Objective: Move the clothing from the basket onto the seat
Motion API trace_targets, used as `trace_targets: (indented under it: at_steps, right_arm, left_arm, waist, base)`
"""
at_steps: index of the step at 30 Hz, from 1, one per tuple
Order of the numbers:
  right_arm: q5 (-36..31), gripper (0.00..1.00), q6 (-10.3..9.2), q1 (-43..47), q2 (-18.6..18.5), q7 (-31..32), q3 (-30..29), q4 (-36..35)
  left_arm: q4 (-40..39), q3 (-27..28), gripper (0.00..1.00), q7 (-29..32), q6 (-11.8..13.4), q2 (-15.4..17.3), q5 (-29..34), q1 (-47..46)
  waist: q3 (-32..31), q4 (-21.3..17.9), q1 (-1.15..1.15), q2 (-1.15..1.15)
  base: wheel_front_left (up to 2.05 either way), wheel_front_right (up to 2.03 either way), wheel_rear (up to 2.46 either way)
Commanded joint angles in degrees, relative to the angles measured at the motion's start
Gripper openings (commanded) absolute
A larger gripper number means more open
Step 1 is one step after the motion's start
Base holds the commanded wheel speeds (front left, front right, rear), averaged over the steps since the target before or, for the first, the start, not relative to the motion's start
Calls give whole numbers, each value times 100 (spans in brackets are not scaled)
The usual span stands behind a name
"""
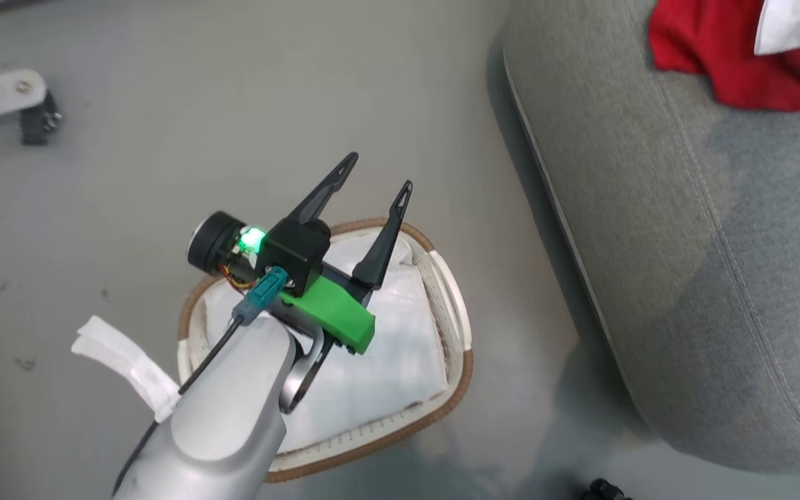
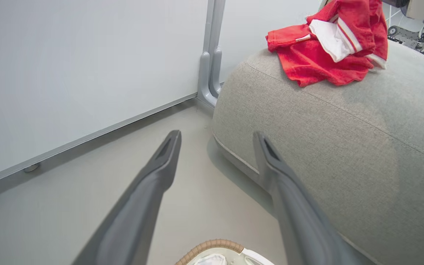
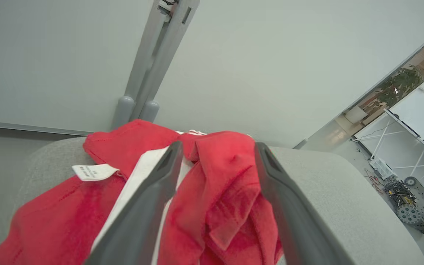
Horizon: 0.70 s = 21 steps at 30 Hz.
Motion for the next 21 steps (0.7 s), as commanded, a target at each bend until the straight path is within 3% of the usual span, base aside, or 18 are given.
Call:
trace_targets:
  at_steps: [1,15,21]
  right_arm:
    - [62,100,-8,122,-30,-26,74,-20]
    - [741,100,-8,1103,606,-27,1135,-289]
    - [1154,100,-8,1955,846,-27,1453,-824]
  left_arm:
    - [24,74,100,-3,-12,-49,-21,168]
    - [34,1237,100,-3,106,-286,50,1294]
    - [-3,1823,100,-3,218,-336,86,1769]
  waist:
    - [-598,426,-1,0]
    - [-1928,1157,-1,0]
    - [-2384,1332,-1,0]
  base:
    - [0,0,0]
    - [0,0,0]
    - [0,0,0]
